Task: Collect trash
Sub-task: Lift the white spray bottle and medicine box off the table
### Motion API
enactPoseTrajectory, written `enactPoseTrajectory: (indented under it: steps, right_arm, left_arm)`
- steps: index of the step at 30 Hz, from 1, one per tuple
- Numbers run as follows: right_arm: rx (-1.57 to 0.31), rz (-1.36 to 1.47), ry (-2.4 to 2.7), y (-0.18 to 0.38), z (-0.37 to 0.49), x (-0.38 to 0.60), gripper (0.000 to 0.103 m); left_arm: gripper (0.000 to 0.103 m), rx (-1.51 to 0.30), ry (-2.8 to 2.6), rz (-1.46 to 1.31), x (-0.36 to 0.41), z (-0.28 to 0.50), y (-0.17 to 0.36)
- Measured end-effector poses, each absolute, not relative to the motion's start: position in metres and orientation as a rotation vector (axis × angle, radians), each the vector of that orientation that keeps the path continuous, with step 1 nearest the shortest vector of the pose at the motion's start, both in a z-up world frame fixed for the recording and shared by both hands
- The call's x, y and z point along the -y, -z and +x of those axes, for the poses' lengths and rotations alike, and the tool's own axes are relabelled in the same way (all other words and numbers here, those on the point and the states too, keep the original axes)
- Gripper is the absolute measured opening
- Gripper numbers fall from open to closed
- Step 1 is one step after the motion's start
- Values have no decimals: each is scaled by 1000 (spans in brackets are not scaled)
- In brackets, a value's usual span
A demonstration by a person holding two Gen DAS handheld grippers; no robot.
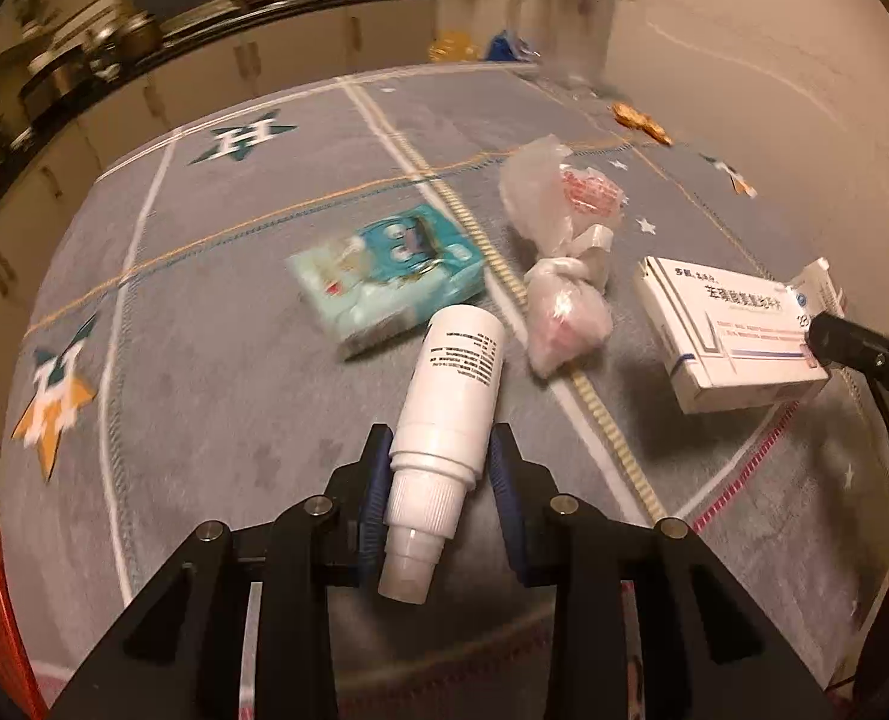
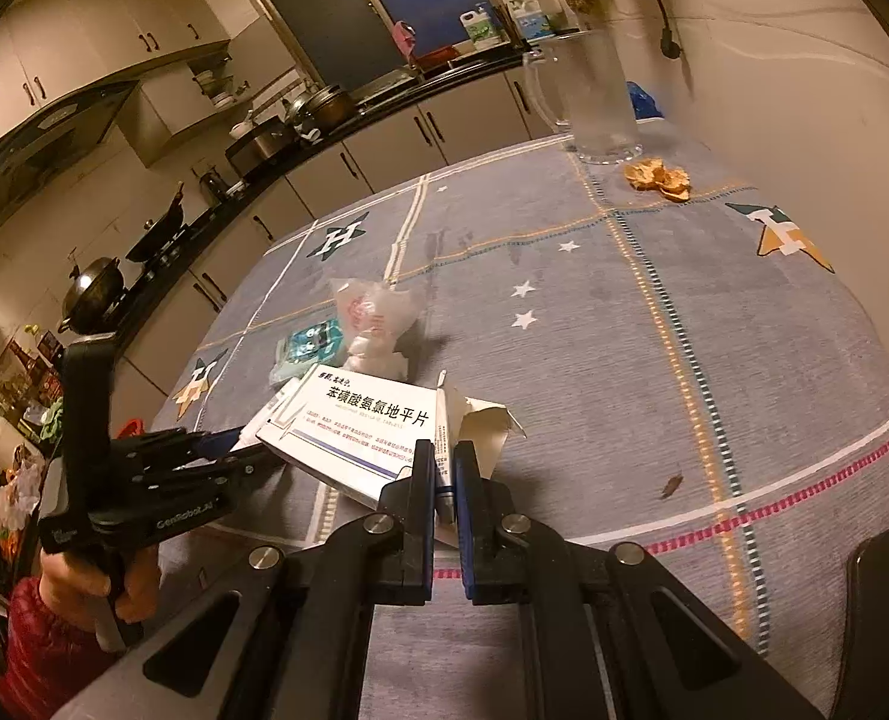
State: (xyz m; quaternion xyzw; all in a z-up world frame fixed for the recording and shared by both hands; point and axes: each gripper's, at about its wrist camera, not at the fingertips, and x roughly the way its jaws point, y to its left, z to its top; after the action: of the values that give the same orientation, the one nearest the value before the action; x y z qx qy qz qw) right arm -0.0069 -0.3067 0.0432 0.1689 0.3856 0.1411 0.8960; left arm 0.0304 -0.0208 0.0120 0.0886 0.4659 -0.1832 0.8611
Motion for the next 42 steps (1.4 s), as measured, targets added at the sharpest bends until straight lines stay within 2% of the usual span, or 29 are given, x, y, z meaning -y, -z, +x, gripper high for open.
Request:
enactPoseTrajectory:
  steps: [10, 42]
  right_arm:
    - [-782, 227, -314, -45, -12, 260, 7]
    - [-779, 8, -394, -57, -25, 162, 7]
  left_arm:
    - [31, -796, 162, 112, -31, -25, -35]
    - [31, -745, 94, -14, -97, -58, -36]
